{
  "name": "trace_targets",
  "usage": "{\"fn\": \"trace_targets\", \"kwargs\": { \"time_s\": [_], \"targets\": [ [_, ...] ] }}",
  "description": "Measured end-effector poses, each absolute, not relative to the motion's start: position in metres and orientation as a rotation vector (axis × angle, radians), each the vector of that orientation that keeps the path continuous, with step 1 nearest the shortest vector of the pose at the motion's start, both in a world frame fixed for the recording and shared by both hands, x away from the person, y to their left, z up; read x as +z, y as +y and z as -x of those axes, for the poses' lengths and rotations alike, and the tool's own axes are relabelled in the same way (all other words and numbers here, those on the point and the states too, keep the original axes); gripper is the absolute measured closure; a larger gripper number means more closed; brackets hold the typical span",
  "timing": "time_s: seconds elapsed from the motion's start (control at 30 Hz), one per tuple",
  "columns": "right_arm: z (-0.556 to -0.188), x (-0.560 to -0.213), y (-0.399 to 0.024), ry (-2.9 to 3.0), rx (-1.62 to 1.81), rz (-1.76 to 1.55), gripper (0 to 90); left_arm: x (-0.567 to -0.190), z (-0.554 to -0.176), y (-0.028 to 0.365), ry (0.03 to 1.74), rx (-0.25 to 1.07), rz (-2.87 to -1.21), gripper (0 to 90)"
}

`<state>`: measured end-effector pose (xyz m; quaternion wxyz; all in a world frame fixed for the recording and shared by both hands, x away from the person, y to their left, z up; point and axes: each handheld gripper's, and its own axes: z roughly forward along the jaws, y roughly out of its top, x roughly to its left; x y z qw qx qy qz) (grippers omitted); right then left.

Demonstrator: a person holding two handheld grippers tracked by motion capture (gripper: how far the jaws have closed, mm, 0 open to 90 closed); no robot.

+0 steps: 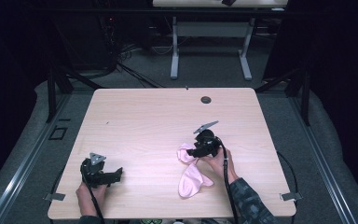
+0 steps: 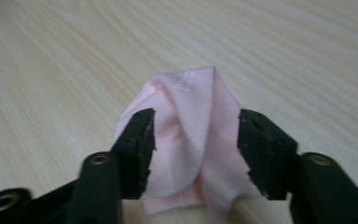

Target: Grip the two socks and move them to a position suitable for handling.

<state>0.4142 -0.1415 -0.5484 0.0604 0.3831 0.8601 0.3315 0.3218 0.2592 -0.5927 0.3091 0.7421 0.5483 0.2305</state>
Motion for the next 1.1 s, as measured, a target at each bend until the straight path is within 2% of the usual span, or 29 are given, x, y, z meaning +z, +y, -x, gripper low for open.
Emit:
{"fn": "trace_targets", "kwargs": {
  "time_s": [0.07, 0.2, 0.37, 0.5, 0.67, 0.9, 1.1],
  "targets": [
    [-0.407, -0.540, -0.152, 2.559, 1.052, -1.168, 31.2, -0.593, -0.322, 0.259, 1.449, 0.609, -1.961, 1.1],
    [-0.388, -0.528, -0.174, 2.517, 1.077, -1.185, 19.6, -0.593, -0.322, 0.259, 1.451, 0.610, -1.961, 1.1],
    [-0.365, -0.526, -0.198, 2.483, 1.075, -1.217, 15.0, -0.592, -0.320, 0.257, 1.478, 0.619, -1.948, 1.1],
    [-0.348, -0.527, -0.215, 2.444, 1.106, -1.242, 15.2, -0.589, -0.316, 0.255, 1.508, 0.596, -1.941, 0.0],
    [-0.330, -0.532, -0.227, 2.414, 1.138, -1.274, 18.4, -0.576, -0.299, 0.242, 1.429, 0.606, -1.853, 0.1],
    [-0.317, -0.535, -0.226, 2.427, 1.119, -1.265, 27.1, -0.561, -0.281, 0.189, 1.251, 0.498, -1.892, 0.6],
    [-0.307, -0.544, -0.214, 2.465, 1.090, -1.246, 36.5, -0.554, -0.270, 0.132, 1.077, 0.379, -1.967, 7.8]
  ]
}}
